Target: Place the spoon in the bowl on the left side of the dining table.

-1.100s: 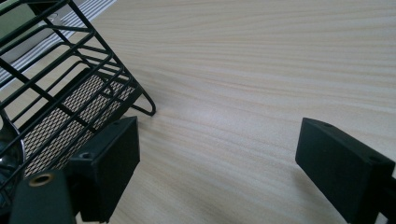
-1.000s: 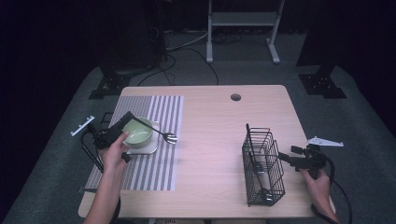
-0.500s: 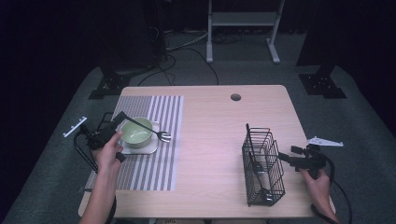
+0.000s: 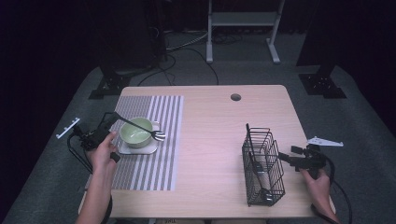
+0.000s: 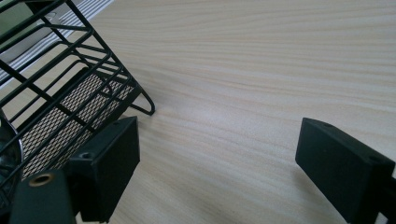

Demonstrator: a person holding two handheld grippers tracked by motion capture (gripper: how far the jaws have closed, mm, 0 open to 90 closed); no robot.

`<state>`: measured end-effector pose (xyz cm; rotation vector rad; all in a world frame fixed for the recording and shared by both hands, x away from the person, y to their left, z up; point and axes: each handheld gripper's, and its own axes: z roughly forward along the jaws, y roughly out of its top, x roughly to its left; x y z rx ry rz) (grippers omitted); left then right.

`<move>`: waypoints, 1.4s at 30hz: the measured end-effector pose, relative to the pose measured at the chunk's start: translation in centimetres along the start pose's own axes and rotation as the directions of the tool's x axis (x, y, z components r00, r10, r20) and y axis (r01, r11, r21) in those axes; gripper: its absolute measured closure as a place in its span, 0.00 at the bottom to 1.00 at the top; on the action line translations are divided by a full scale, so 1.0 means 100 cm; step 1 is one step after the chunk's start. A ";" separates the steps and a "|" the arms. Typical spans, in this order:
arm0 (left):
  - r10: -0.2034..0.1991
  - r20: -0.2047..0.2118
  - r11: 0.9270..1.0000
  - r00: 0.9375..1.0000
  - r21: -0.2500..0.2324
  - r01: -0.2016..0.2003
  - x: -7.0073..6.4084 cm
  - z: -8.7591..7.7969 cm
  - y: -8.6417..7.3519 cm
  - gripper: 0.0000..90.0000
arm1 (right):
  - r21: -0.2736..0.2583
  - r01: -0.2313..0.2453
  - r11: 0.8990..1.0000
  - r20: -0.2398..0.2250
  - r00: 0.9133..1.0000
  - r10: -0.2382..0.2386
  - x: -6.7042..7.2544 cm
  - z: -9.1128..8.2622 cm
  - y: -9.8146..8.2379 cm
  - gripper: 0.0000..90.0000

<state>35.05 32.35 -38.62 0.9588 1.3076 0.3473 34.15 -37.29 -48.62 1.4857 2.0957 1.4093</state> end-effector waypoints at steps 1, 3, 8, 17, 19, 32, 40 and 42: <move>-0.002 -0.003 1.000 1.000 -0.003 0.002 0.001 -0.001 0.001 1.00 | 0.000 0.000 1.000 0.000 1.000 0.000 0.000 0.000 0.000 0.14; -0.006 -0.010 1.000 1.000 -0.010 0.006 0.003 -0.002 0.003 1.00 | 0.000 0.000 1.000 0.000 1.000 0.000 0.000 0.000 0.000 0.14; -0.007 -0.025 1.000 1.000 -0.016 0.006 0.006 -0.005 0.006 1.00 | 0.001 -0.001 1.000 0.001 1.000 0.001 0.000 0.000 0.000 0.14; -0.026 -0.048 0.999 0.999 -0.042 0.024 0.015 -0.010 0.012 1.00 | 0.003 -0.002 1.000 0.002 1.000 0.002 0.000 0.000 0.000 0.14; -0.031 -0.050 0.998 0.998 -0.047 0.028 0.017 -0.012 0.013 1.00 | 0.002 -0.002 1.000 0.002 1.000 0.002 0.000 0.000 0.000 0.14; -0.053 -0.081 0.996 0.995 -0.080 0.046 0.027 -0.023 0.022 1.00 | 0.005 -0.001 1.000 0.004 1.000 0.001 0.000 0.001 0.000 0.14; -0.059 -0.098 0.994 0.993 -0.096 0.049 0.033 -0.028 0.026 1.00 | 0.007 0.000 1.000 0.005 1.000 0.000 0.000 0.001 0.000 0.14; -0.061 -0.104 0.994 0.993 -0.099 0.051 0.034 -0.029 0.027 1.00 | 0.007 0.001 1.000 0.006 1.000 -0.001 0.000 0.001 0.000 0.14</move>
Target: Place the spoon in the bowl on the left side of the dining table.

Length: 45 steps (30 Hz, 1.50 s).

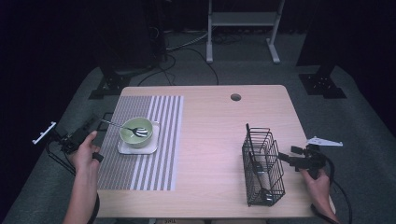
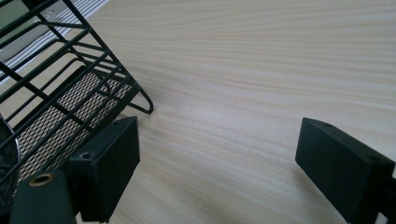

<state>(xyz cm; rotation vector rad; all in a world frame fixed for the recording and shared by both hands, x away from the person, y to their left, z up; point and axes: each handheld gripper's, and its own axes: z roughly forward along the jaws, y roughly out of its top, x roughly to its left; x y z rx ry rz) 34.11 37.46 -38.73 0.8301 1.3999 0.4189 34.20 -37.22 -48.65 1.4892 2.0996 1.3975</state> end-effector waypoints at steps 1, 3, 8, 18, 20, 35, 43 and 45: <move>0.002 -0.004 1.000 1.000 -0.001 -0.002 0.001 -0.001 0.001 1.00 | 0.000 0.000 1.000 0.000 1.000 0.000 0.000 0.000 0.000 0.14; 0.000 -0.009 1.000 1.000 -0.005 0.000 0.003 -0.002 0.002 1.00 | 0.001 0.000 1.000 0.000 1.000 0.000 0.000 0.000 0.000 0.14; -0.007 -0.025 1.000 1.000 -0.011 0.007 0.006 -0.003 0.003 1.00 | 0.000 0.001 1.000 0.000 1.000 -0.001 0.000 0.000 0.000 0.14; -0.009 -0.063 1.000 0.998 -0.009 0.008 0.015 -0.004 0.001 1.00 | 0.001 0.002 1.000 0.002 1.000 -0.002 0.000 0.000 0.000 0.14; -0.009 -0.073 1.000 0.997 -0.006 0.008 0.018 -0.004 0.000 1.00 | 0.002 0.002 1.000 0.001 1.000 -0.002 0.000 0.000 0.000 0.14; 0.002 -0.115 1.000 0.993 0.016 0.000 0.029 0.000 -0.011 0.99 | 0.002 0.002 1.000 0.002 1.000 -0.002 0.000 0.000 0.000 0.14; 0.011 -0.122 0.999 0.992 0.038 -0.007 0.031 0.004 -0.020 0.99 | 0.001 0.000 1.000 0.001 1.000 0.000 0.000 0.000 0.000 0.14; 0.014 -0.121 0.999 0.993 0.043 -0.009 0.032 0.005 -0.022 0.99 | 0.000 -0.001 1.000 0.001 1.000 0.001 0.000 0.000 0.000 0.14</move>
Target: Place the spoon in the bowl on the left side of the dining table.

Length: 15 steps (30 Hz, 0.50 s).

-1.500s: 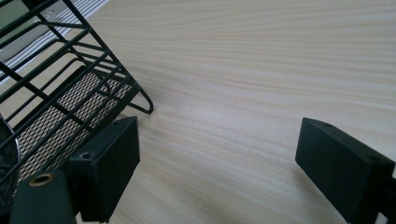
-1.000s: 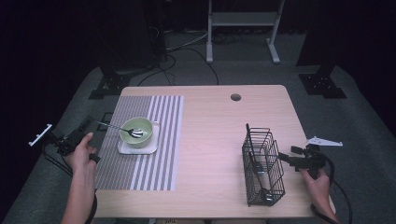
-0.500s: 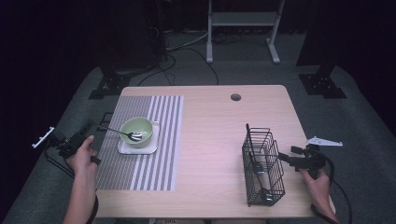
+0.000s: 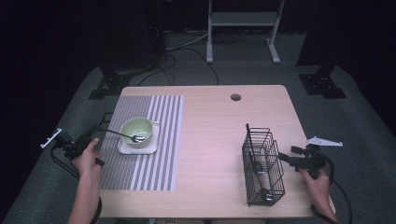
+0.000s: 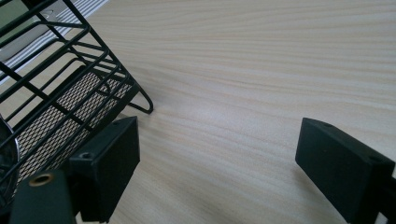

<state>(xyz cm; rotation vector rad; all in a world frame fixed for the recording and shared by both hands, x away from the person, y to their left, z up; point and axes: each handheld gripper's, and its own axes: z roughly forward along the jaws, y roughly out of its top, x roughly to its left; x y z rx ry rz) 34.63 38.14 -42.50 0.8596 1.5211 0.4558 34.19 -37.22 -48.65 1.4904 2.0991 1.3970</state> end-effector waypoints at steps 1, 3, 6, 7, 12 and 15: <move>0.000 0.001 1.000 1.000 0.002 0.000 0.000 0.000 -0.001 0.99 | 0.000 -0.001 1.000 0.000 1.000 0.001 0.000 0.000 0.000 0.14; 0.000 -0.001 1.000 1.000 0.006 0.000 0.001 0.001 -0.002 0.99 | -0.001 0.000 1.000 -0.001 1.000 0.000 0.000 0.000 0.000 0.14; 0.009 -0.003 1.000 1.000 0.014 -0.009 0.001 0.002 -0.004 0.98 | -0.003 -0.003 1.000 -0.002 1.000 0.003 0.000 0.000 0.000 0.14; 0.011 -0.006 1.000 1.000 0.017 -0.010 0.001 0.003 -0.005 0.98 | -0.004 -0.004 1.000 -0.003 1.000 0.004 0.000 0.000 0.000 0.14; 0.027 -0.004 0.999 1.000 0.025 -0.027 0.001 0.004 -0.008 0.94 | -0.007 -0.003 1.000 -0.005 1.000 0.003 0.000 -0.001 0.000 0.14; 0.031 -0.009 0.999 0.999 0.028 -0.031 0.002 0.002 -0.009 0.90 | -0.007 -0.004 1.000 -0.005 1.000 0.004 0.000 -0.001 0.000 0.14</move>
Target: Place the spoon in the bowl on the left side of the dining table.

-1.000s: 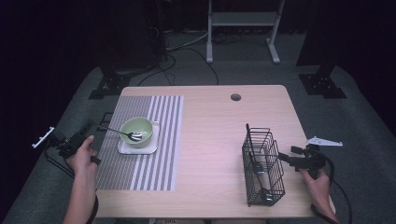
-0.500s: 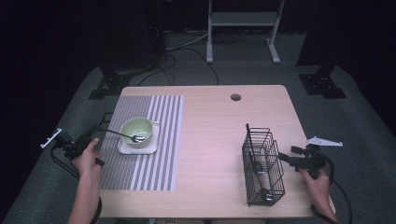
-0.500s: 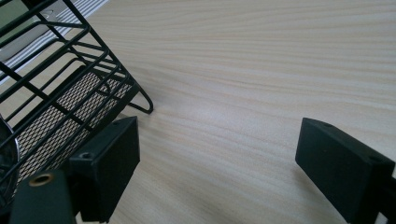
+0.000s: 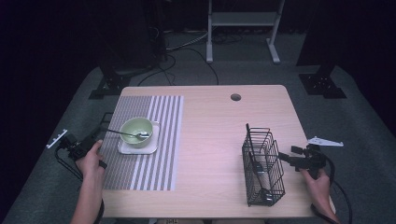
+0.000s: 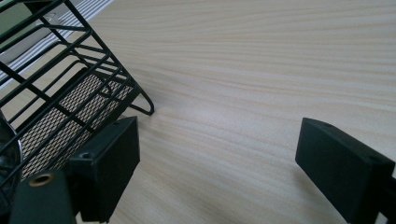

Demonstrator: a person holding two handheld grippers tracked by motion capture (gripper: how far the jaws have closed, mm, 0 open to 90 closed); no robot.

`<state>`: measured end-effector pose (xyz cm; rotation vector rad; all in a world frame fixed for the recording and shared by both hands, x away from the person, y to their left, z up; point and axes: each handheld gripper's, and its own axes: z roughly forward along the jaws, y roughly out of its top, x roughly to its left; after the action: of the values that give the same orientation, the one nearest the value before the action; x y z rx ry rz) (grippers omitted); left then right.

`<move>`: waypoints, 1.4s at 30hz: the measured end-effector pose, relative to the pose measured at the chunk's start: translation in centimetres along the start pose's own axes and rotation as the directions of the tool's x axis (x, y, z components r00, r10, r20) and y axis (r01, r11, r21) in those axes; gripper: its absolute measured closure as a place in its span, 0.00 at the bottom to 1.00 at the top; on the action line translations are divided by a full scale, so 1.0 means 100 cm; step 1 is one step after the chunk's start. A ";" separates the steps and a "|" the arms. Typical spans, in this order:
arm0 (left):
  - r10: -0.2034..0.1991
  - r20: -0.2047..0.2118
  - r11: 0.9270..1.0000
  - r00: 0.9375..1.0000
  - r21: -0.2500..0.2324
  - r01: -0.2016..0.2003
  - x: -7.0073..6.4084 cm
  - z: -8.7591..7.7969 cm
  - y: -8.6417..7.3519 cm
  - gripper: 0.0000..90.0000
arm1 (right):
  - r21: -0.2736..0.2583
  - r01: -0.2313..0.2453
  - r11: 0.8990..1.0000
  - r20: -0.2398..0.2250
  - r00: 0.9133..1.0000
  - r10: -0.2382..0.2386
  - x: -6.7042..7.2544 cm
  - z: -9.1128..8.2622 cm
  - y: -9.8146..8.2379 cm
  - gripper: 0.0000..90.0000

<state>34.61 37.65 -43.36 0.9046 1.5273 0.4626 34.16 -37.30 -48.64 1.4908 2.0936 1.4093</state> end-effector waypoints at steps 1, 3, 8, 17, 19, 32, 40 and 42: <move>0.000 -0.004 1.000 1.000 0.002 0.000 0.001 -0.001 -0.001 0.89 | 0.000 0.000 1.000 0.000 1.000 0.000 0.000 0.000 0.000 0.14; 0.001 0.005 1.000 1.000 0.004 -0.001 0.003 -0.002 -0.004 0.87 | -0.002 0.001 1.000 -0.002 1.000 -0.001 0.000 0.000 0.000 0.14; 0.018 0.012 1.000 1.000 0.019 -0.018 0.004 -0.007 -0.010 0.82 | -0.002 0.001 1.000 -0.002 1.000 -0.001 0.000 0.000 0.000 0.14; 0.108 0.020 0.991 0.994 0.074 -0.109 0.011 -0.027 -0.022 0.75 | 0.008 0.007 1.000 0.007 1.000 -0.007 0.002 0.000 0.000 0.14; 0.109 0.023 0.990 0.994 0.083 -0.111 0.013 -0.031 -0.025 0.74 | 0.005 0.006 1.000 0.008 1.000 -0.006 0.002 0.000 0.000 0.14; 0.175 0.050 0.975 0.983 0.132 -0.180 0.003 -0.038 -0.042 0.72 | 0.002 0.007 1.000 0.010 1.000 -0.007 0.001 -0.001 -0.001 0.14; 0.185 0.096 0.968 0.978 0.152 -0.198 -0.006 -0.038 -0.048 0.67 | -0.003 0.007 1.000 0.011 1.000 -0.007 0.001 -0.001 -0.001 0.14; 0.190 0.105 0.966 0.976 0.159 -0.205 -0.008 -0.038 -0.049 0.66 | -0.003 0.008 1.000 0.011 1.000 -0.008 0.001 -0.001 -0.001 0.14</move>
<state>29.56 34.87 -45.79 1.2022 1.4160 0.4335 34.04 -37.26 -48.61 1.4843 2.0875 1.3975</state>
